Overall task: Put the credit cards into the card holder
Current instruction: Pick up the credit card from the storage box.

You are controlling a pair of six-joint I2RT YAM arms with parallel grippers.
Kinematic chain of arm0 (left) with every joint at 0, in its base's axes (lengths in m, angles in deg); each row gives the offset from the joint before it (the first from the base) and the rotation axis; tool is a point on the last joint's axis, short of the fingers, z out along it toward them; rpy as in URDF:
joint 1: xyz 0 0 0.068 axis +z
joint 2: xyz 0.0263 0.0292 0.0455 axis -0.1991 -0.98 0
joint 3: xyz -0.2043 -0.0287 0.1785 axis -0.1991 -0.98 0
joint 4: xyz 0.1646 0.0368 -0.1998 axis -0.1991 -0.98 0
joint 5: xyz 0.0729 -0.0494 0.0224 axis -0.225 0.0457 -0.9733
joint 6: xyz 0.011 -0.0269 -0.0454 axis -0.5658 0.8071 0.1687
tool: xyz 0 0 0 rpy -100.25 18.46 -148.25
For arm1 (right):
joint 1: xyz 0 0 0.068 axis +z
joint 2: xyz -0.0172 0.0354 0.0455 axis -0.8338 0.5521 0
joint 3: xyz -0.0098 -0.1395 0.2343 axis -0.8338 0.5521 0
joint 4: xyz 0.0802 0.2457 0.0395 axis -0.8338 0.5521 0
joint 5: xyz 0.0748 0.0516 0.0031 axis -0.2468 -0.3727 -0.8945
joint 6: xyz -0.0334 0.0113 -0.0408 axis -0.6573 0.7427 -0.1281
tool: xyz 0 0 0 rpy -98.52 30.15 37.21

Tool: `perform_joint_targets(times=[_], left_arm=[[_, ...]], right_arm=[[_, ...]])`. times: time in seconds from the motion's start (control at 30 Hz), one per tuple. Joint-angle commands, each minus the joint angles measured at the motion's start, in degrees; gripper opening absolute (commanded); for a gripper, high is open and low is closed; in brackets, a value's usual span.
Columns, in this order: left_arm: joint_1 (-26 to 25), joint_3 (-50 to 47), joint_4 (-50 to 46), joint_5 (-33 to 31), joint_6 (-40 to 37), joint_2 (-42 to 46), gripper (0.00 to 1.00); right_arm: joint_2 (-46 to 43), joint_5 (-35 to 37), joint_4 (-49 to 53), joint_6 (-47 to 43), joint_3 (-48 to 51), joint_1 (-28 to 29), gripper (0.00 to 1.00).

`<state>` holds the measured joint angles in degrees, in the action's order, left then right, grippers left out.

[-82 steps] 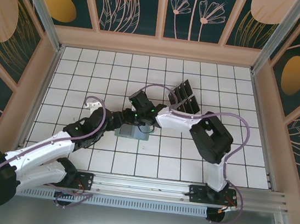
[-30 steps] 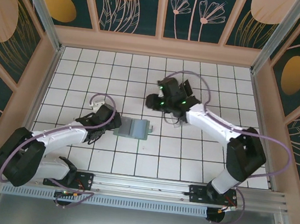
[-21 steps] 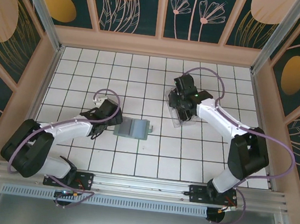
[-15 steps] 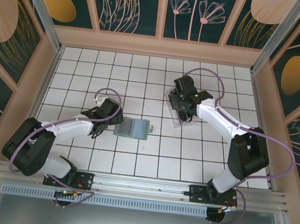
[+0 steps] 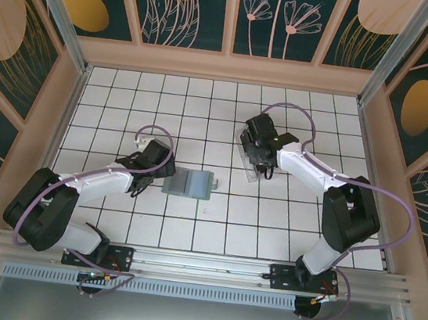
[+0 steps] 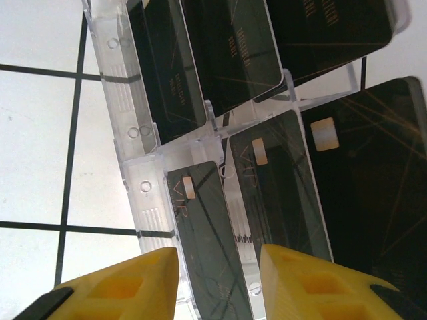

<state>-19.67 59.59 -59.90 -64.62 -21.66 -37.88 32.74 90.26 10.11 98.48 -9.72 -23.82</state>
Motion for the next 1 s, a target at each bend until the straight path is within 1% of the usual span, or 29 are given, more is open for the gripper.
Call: perform_joint_targets(times=[0.0,0.17,0.43,0.73,0.97], left_arm=[[0.37,0.31,0.45,-0.82,-0.36,-0.61,0.99],[0.32,-0.06,0.63,-0.68,-0.02,-0.31,0.99],[0.31,-0.26,0.98,-0.56,0.2,-0.52,0.99],[0.34,-0.5,1.25,-0.29,0.38,-0.64,0.99],[0.33,-0.83,1.16,-0.11,0.4,-0.12,0.99]], right_arm=[[1.75,1.01,-0.52,-1.36,0.91,0.03,0.37],[3.3,0.33,-0.79,-1.72,0.92,0.16,0.36],[1.53,-2.18,-1.01,-0.81,1.13,0.5,0.27],[1.76,-2.87,-1.08,-0.92,1.52,0.4,0.2],[1.66,-3.32,-0.43,-1.54,0.52,0.43,0.07]])
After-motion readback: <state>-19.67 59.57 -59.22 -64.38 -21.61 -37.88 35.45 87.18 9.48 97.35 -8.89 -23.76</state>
